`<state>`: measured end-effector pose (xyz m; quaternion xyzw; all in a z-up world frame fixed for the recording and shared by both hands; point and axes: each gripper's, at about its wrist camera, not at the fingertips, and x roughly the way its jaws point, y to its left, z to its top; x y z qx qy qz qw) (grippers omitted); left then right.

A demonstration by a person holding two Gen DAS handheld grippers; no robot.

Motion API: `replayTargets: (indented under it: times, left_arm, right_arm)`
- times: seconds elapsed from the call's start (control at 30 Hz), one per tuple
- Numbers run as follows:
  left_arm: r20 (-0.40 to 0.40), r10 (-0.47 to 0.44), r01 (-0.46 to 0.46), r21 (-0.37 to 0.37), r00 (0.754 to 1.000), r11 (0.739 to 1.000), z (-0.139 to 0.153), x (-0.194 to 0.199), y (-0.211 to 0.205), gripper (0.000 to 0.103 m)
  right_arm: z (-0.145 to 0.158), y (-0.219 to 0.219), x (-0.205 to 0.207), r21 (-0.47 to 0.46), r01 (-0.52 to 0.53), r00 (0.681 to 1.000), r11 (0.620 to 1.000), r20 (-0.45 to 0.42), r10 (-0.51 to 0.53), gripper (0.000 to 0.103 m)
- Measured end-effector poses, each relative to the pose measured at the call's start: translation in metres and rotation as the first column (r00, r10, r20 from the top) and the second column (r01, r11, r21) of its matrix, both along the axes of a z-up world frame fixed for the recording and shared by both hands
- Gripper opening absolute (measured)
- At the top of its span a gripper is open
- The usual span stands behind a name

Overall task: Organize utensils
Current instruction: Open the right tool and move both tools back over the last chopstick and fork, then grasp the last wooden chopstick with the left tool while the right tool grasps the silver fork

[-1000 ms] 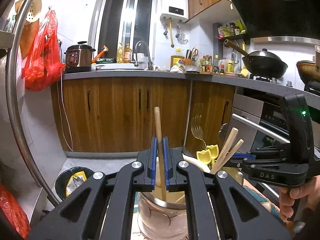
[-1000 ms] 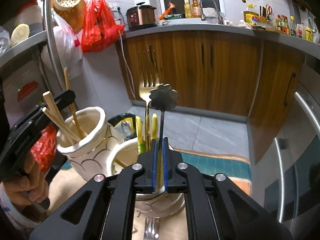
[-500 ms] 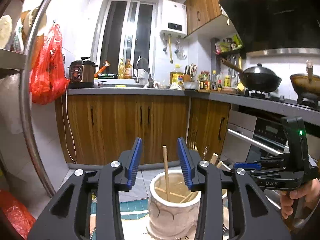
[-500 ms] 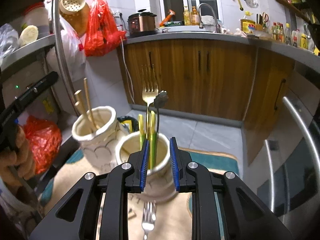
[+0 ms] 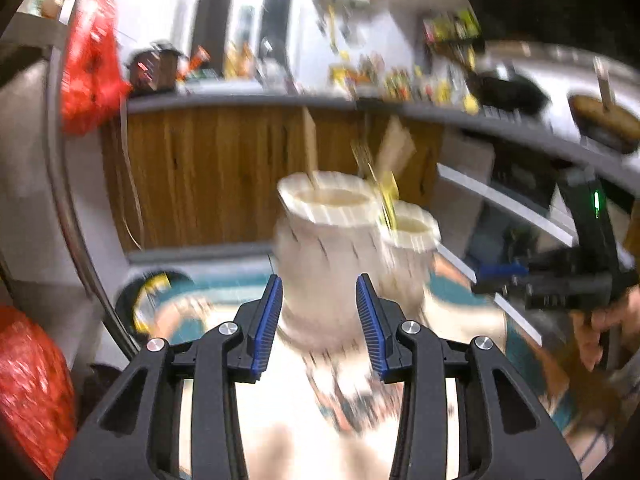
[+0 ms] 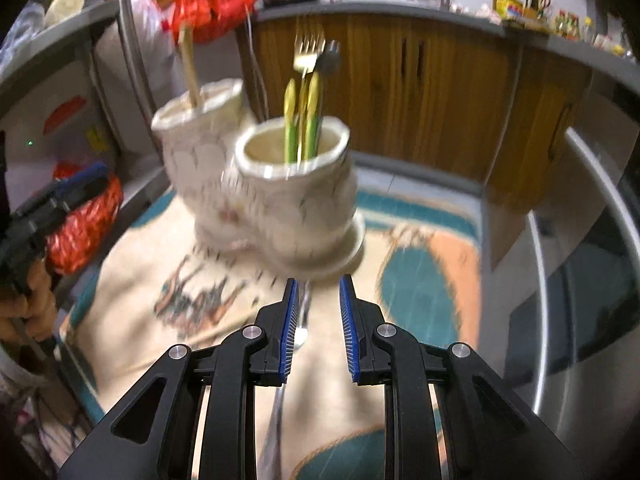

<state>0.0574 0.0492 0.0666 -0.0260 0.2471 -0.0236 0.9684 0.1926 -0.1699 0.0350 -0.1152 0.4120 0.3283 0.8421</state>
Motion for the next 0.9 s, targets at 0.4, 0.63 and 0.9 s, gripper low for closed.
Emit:
replayTargets:
  times: [0.4, 0.63, 0.9]
  left_arm:
    - [-0.311, -0.164, 0.184, 0.036, 0.936, 0.982, -0.064, 0.024, -0.059, 0.039]
    - [-0.426, -0.193, 0.245, 0.070, 0.884, 0.967, -0.085, 0.035, -0.082, 0.038]
    - [-0.481, -0.177, 0.264, 0.119, 0.859, 0.957, -0.092, 0.045, -0.092, 0.012]
  right_arm:
    - [-0.043, 0.014, -0.016, -0.103, -0.074, 0.984, 0.992, -0.171, 0.055, 0.023]
    - [-0.051, 0.025, -0.017, -0.176, -0.112, 0.972, 0.978, -0.223, 0.071, 0.027]
    - [-0.060, 0.045, -0.012, -0.269, -0.148, 0.963, 0.952, -0.260, 0.076, 0.024]
